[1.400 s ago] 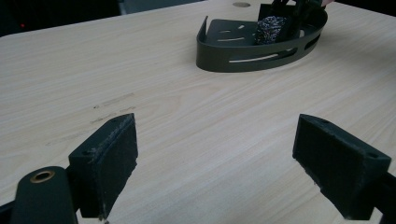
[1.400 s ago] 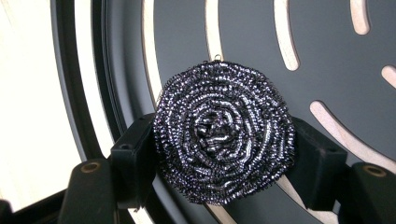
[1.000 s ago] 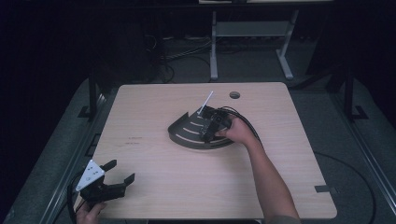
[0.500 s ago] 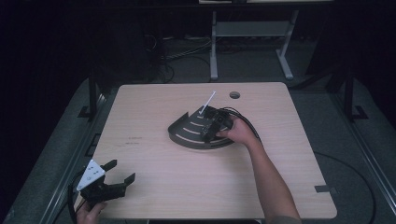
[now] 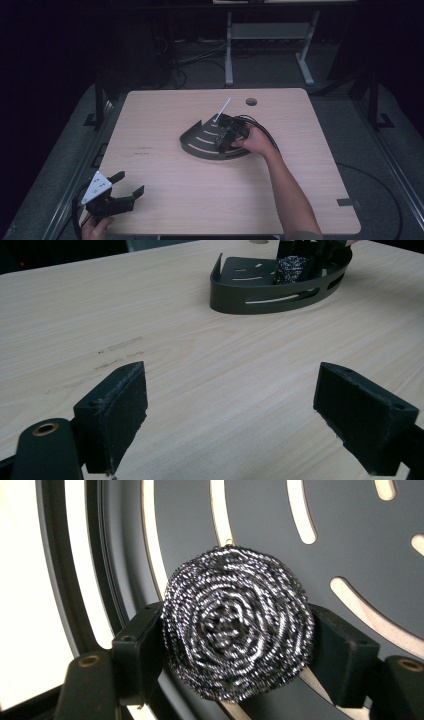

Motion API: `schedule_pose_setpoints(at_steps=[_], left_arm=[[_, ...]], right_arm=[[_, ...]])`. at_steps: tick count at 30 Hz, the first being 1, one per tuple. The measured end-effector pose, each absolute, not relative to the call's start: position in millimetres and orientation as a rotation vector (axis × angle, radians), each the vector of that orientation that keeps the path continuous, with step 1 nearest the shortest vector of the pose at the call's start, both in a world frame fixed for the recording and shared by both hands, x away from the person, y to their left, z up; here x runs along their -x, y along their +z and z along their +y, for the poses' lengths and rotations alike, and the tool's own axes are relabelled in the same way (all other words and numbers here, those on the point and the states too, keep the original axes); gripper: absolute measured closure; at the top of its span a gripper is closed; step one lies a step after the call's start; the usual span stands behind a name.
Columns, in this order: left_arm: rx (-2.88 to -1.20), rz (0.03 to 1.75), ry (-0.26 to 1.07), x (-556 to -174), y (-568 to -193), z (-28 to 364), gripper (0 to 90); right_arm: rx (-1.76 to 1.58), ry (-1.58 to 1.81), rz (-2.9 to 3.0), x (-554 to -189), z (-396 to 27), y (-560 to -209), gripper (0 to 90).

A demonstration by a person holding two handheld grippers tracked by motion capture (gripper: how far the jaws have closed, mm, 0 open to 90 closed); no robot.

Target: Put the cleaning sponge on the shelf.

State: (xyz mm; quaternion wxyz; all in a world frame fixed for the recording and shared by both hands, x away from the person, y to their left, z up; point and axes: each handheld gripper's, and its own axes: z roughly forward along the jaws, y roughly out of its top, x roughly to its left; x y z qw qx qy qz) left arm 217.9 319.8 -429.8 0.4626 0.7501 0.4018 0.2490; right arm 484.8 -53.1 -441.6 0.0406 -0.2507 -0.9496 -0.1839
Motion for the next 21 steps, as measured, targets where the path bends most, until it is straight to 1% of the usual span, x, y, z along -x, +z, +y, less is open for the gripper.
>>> schedule_pose_setpoints(at_steps=[11, 21], left_arm=[[-1.849, 0.985, 0.613, -218, -430, 319, 13.3], [-1.848, 0.982, 0.614, -218, -429, 318, 13.3]], right_arm=[[0.792, -0.586, -2.905, -483, -56, -439, 21.1], [0.78, -0.621, -2.908, -478, -60, -427, 20.2]])
